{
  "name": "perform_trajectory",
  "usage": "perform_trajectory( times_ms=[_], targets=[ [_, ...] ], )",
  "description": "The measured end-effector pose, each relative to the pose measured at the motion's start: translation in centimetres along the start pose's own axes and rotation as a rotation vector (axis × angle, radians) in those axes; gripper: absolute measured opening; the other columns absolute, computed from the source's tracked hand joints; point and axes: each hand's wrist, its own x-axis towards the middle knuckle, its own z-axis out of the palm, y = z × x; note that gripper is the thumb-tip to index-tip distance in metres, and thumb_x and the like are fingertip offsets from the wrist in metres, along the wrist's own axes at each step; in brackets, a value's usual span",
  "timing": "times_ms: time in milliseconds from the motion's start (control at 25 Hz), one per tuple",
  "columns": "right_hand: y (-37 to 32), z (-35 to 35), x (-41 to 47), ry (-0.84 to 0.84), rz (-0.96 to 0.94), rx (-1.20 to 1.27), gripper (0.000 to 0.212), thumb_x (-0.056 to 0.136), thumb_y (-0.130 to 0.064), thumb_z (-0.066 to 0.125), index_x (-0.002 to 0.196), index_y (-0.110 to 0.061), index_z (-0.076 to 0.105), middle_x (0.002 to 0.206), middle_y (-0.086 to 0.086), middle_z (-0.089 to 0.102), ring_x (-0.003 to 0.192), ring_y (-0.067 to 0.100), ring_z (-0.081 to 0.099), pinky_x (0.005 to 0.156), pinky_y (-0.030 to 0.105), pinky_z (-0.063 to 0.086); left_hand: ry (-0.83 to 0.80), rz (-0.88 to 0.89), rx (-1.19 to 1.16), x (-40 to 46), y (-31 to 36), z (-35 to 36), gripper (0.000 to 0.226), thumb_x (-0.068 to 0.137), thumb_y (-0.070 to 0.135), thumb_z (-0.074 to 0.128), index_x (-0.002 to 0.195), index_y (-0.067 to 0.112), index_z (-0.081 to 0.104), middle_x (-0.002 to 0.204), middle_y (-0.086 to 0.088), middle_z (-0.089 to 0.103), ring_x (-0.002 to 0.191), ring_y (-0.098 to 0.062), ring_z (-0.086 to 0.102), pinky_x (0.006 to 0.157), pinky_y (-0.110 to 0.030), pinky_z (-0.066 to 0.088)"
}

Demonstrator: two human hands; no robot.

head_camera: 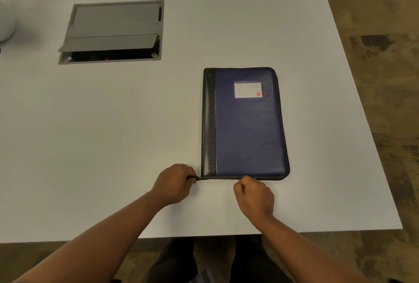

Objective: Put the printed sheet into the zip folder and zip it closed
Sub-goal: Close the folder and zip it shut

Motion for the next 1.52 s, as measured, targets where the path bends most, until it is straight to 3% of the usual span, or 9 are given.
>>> perform_trajectory(
  times_ms=[280, 480, 680, 760, 880, 1000, 1080, 1320, 1520],
  targets=[
    [5.3, -3.5, 0.8, 0.084, 0.053, 0.018, 0.030, 0.091, -0.024, 0.062, 0.063, -0.021, 0.051, 0.054, -0.004, 0.055, 0.045, 0.012, 0.050, 0.044, 0.019, 0.030, -0.083, -0.020, 0.079, 0.6, 0.7, -1.0, 0.015, 0.093, 0.024, 0.058, 0.093, 0.027, 0.072, 0.086, 0.011, 0.065, 0.082, -0.015, 0.060, 0.065, -0.026, 0.041],
    [8.6, -5.7, 1.6, 0.122, 0.134, 0.086, 0.032, 0.092, -0.022, 0.062, 0.061, -0.021, 0.052, 0.054, -0.006, 0.055, 0.047, 0.010, 0.049, 0.045, 0.021, 0.029, -0.147, -0.028, 0.160, 1.4, 1.3, -1.7, 0.016, 0.092, 0.025, 0.057, 0.094, 0.029, 0.073, 0.095, 0.009, 0.069, 0.082, -0.013, 0.059, 0.066, -0.025, 0.039],
    [10.0, -6.7, 2.4, 0.082, 0.116, 0.159, 0.026, 0.091, -0.022, 0.064, 0.066, -0.021, 0.057, 0.059, -0.007, 0.058, 0.051, 0.009, 0.052, 0.047, 0.021, 0.033, -0.316, -0.062, 0.370, 2.8, 3.3, -3.8, 0.024, 0.087, 0.037, 0.061, 0.109, 0.033, 0.069, 0.111, 0.009, 0.067, 0.101, -0.018, 0.062, 0.075, -0.028, 0.044],
    [10.6, -6.9, 2.7, 0.065, 0.108, 0.184, 0.023, 0.091, -0.022, 0.064, 0.069, -0.022, 0.058, 0.062, -0.007, 0.059, 0.055, 0.010, 0.054, 0.049, 0.021, 0.038, -0.229, -0.051, 0.430, 3.4, 5.2, -4.9, 0.045, 0.078, 0.051, 0.068, 0.118, 0.032, 0.060, 0.119, 0.007, 0.059, 0.107, -0.021, 0.058, 0.080, -0.031, 0.047],
    [11.6, -6.9, 2.9, 0.050, 0.055, 0.188, 0.015, 0.093, -0.024, 0.066, 0.078, -0.024, 0.065, 0.075, -0.007, 0.062, 0.064, 0.010, 0.059, 0.058, 0.020, 0.048, -0.037, 0.074, 0.343, 4.1, 9.8, -4.8, 0.069, 0.072, 0.061, 0.073, 0.127, 0.031, 0.045, 0.137, 0.003, 0.044, 0.121, -0.025, 0.048, 0.090, -0.035, 0.049],
    [12.0, -7.0, 3.0, 0.047, 0.030, 0.225, 0.009, 0.092, -0.023, 0.067, 0.083, -0.022, 0.069, 0.082, -0.006, 0.062, 0.069, 0.010, 0.059, 0.061, 0.017, 0.046, -0.106, 0.235, 0.328, 5.6, 14.8, -1.9, 0.084, 0.077, 0.061, 0.071, 0.146, 0.038, 0.029, 0.163, 0.001, 0.014, 0.148, -0.033, 0.019, 0.113, -0.054, 0.034],
    [12.1, -7.2, 3.1, 0.048, 0.014, 0.235, 0.008, 0.092, -0.021, 0.066, 0.085, -0.020, 0.069, 0.082, -0.005, 0.061, 0.070, 0.010, 0.058, 0.061, 0.016, 0.044, -0.193, 0.281, 0.364, 6.9, 17.8, 0.4, 0.090, 0.080, 0.057, 0.071, 0.152, 0.042, 0.018, 0.167, 0.003, -0.002, 0.152, -0.038, -0.001, 0.118, -0.062, 0.022],
    [12.4, -7.5, 3.4, 0.034, -0.028, 0.242, 0.008, 0.090, -0.021, 0.067, 0.083, -0.021, 0.070, 0.078, -0.005, 0.060, 0.068, 0.013, 0.058, 0.059, 0.030, 0.052, -0.309, 0.268, 0.527, 9.8, 23.0, 3.9, 0.095, 0.085, 0.041, 0.073, 0.154, 0.043, 0.009, 0.165, 0.000, -0.018, 0.149, -0.047, -0.014, 0.111, -0.076, 0.019],
    [13.1, -7.2, 3.7, 0.031, -0.047, 0.226, 0.012, 0.089, -0.026, 0.067, 0.079, -0.024, 0.070, 0.075, -0.008, 0.059, 0.064, 0.013, 0.057, 0.055, 0.032, 0.052, -0.339, 0.266, 0.588, 10.7, 24.5, 4.0, 0.092, 0.077, 0.037, 0.081, 0.149, 0.038, 0.024, 0.164, 0.001, -0.015, 0.147, -0.055, -0.005, 0.102, -0.074, 0.038]
  ],
)
